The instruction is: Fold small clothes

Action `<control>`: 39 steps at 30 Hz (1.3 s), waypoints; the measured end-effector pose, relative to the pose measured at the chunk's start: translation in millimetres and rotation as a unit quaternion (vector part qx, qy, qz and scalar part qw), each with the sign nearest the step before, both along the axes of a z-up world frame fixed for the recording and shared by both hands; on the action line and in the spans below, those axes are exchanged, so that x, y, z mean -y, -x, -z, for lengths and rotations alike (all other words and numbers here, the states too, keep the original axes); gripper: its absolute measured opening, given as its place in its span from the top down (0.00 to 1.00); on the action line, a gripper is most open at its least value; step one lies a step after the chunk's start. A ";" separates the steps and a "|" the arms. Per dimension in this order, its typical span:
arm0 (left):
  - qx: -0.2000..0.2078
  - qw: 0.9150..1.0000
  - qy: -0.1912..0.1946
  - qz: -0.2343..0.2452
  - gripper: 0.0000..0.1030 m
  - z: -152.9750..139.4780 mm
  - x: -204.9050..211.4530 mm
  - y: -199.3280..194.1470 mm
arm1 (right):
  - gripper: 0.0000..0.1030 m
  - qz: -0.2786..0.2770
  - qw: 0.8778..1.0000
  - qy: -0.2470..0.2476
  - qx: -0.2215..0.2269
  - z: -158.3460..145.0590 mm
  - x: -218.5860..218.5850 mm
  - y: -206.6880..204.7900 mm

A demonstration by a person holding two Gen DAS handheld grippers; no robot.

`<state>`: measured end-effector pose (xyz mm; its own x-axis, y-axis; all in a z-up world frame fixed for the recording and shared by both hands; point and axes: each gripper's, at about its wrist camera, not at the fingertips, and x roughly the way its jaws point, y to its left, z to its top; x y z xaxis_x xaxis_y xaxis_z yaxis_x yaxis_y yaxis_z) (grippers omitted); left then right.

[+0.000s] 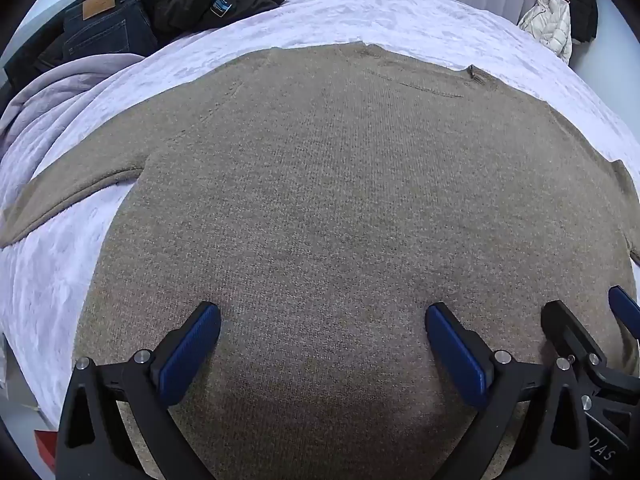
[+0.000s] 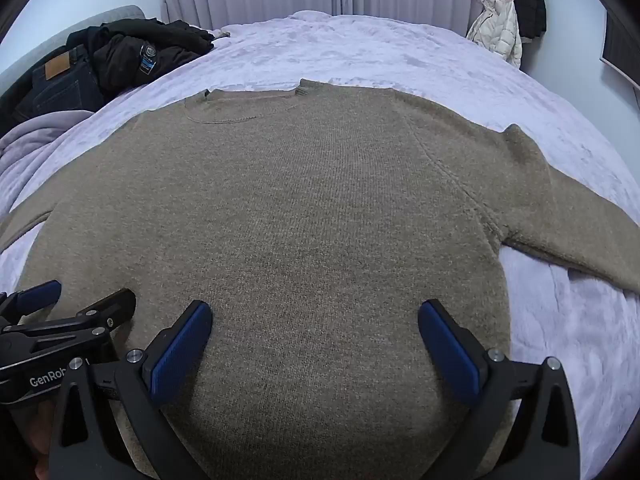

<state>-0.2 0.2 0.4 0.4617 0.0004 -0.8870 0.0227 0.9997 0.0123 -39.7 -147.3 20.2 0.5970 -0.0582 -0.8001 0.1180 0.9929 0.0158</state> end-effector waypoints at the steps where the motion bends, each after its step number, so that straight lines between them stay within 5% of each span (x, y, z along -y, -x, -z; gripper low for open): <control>1: 0.001 1.000 0.001 -0.001 0.00 0.0 -0.3 0.0 | 0.00 0.000 1.000 0.002 0.004 -0.2 -0.3 0.2; 13: -0.018 1.000 -0.004 0.012 0.00 -14.5 -1.8 -39.8 | 0.00 0.002 1.000 0.006 0.013 -0.6 -0.7 4.1; 17: 0.017 1.000 -0.005 0.008 0.00 -14.1 -0.6 -11.8 | 0.00 0.002 1.000 0.009 0.016 -0.5 -1.7 5.8; 39: 0.037 0.999 -0.004 0.008 0.00 -13.2 -5.6 -1.1 | 0.00 0.000 0.999 -0.029 0.024 -7.6 1.7 5.6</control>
